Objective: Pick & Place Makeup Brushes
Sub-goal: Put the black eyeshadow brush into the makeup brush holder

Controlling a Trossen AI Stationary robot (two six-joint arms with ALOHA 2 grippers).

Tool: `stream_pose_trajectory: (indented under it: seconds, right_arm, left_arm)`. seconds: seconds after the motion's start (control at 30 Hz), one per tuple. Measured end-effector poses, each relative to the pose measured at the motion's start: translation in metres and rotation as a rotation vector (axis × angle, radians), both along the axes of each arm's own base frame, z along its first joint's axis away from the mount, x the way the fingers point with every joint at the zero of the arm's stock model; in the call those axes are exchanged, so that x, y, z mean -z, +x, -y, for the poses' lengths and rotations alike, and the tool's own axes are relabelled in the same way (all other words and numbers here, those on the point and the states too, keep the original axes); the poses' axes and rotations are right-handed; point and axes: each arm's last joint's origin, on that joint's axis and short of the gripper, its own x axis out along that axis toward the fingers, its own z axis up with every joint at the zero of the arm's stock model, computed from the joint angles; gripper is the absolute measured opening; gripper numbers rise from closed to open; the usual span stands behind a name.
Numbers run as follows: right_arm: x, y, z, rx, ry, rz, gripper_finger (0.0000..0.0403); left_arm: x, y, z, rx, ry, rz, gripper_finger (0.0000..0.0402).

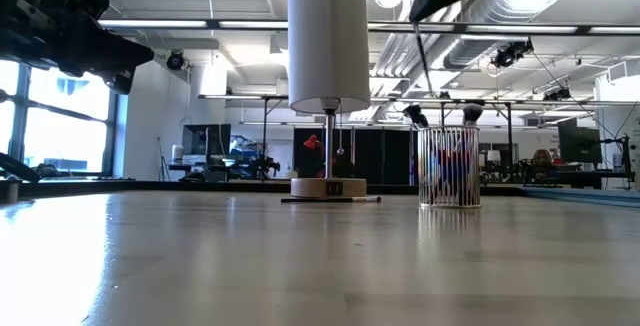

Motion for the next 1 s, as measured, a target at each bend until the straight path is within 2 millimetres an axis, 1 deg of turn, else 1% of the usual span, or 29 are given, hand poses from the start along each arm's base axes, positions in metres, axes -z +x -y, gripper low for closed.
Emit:
stream_pose_trajectory:
  seconds: [0.13,0.27,0.33,0.43,0.53,0.6,0.67,0.77,0.83,1.0]
  right_arm:
    - [0.000,-0.004,0.021,0.087,-0.064,-0.060,0.0000]
    - [0.009,-0.003,0.036,0.151,-0.076,-0.112,0.0000]
    - [0.021,-0.001,0.039,0.172,-0.087,-0.095,0.0000]
    - [0.051,-0.001,0.041,0.168,-0.046,-0.083,0.0000]
    - [0.082,-0.001,0.038,0.151,-0.017,-0.019,0.0000]
    - [0.095,0.000,0.036,0.139,0.000,0.036,0.0000]
    - [0.104,-0.002,0.034,0.111,0.025,0.031,0.0000]
    - [0.108,-0.003,0.034,0.092,0.075,0.016,0.0005]
    - [0.106,-0.005,0.035,0.093,0.099,0.013,0.0015]
    - [0.087,-0.013,0.039,0.050,0.143,0.038,0.0060]
  left_arm:
    - [0.000,0.000,0.000,0.000,0.000,0.000,0.0001]
    - [0.000,0.000,0.000,0.000,0.000,0.000,0.0001]
    - [0.000,0.000,0.000,0.000,0.000,0.000,0.0001]
    - [0.000,0.000,0.000,0.001,0.000,0.000,0.0001]
    - [0.000,0.000,0.000,0.001,0.000,0.000,0.0001]
    - [0.000,0.000,0.000,0.000,0.000,0.000,0.0001]
    - [0.000,0.000,0.000,0.001,0.000,0.000,0.0001]
    - [0.000,0.000,0.000,0.000,0.000,0.000,0.0001]
    - [0.000,0.000,0.000,0.000,0.000,0.000,0.0001]
    - [0.000,0.000,0.000,0.000,0.000,0.000,0.0001]
